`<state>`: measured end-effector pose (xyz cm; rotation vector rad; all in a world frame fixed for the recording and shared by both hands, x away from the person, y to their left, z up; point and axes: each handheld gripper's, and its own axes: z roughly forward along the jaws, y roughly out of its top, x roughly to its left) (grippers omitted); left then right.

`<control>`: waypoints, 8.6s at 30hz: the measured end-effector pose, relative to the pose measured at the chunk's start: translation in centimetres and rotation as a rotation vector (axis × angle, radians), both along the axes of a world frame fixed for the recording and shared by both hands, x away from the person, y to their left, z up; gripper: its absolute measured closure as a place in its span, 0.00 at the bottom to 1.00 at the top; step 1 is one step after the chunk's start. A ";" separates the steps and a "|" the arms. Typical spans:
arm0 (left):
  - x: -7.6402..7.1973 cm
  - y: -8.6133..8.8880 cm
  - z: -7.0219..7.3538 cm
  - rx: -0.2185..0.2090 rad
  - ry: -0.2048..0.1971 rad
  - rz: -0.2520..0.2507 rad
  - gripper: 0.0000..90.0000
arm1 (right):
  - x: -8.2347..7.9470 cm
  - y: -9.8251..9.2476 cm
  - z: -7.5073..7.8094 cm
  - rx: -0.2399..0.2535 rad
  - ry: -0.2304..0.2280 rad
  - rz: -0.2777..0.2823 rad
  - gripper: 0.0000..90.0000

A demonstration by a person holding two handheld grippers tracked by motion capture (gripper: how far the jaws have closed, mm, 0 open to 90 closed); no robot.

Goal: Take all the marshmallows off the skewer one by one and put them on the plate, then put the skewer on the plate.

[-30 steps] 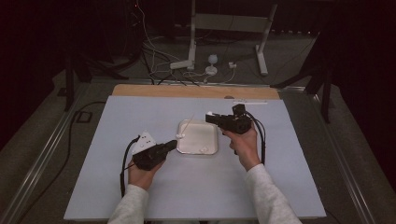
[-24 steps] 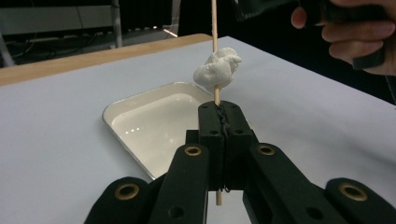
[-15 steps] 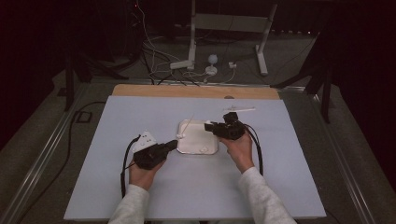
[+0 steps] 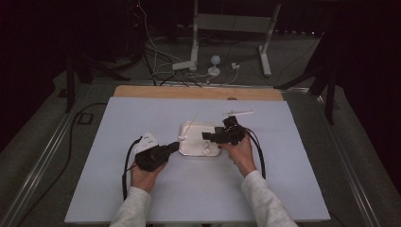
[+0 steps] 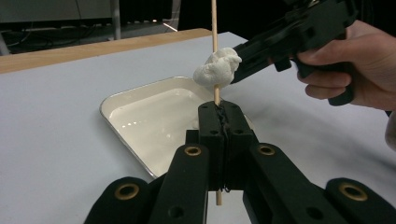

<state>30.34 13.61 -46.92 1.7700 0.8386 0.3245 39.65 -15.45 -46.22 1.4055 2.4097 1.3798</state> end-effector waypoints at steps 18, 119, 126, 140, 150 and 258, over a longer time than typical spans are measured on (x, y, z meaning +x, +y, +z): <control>0.0 -0.2 0.0 -0.012 0.005 0.000 1.00 | -2.4 2.2 1.8 0.141 -0.009 0.174 0.33; -0.2 -1.8 -1.1 0.128 -0.012 -0.114 1.00 | -1.4 -0.3 6.7 0.334 -0.076 0.131 0.90; -0.1 -1.4 -1.3 0.110 0.004 -0.094 1.00 | -1.5 -1.8 8.0 0.295 -0.112 0.113 0.90; 0.0 -1.3 -1.2 0.073 0.026 -0.065 1.00 | -1.0 -2.1 6.0 0.205 -0.105 0.068 0.87; 0.1 -1.3 -1.1 0.047 0.044 -0.058 1.00 | -0.7 -2.1 4.4 0.126 -0.098 0.029 0.86; 6.8 -7.1 -4.9 0.080 0.350 0.249 0.99 | -10.0 -11.4 2.9 0.112 -0.248 -0.042 0.06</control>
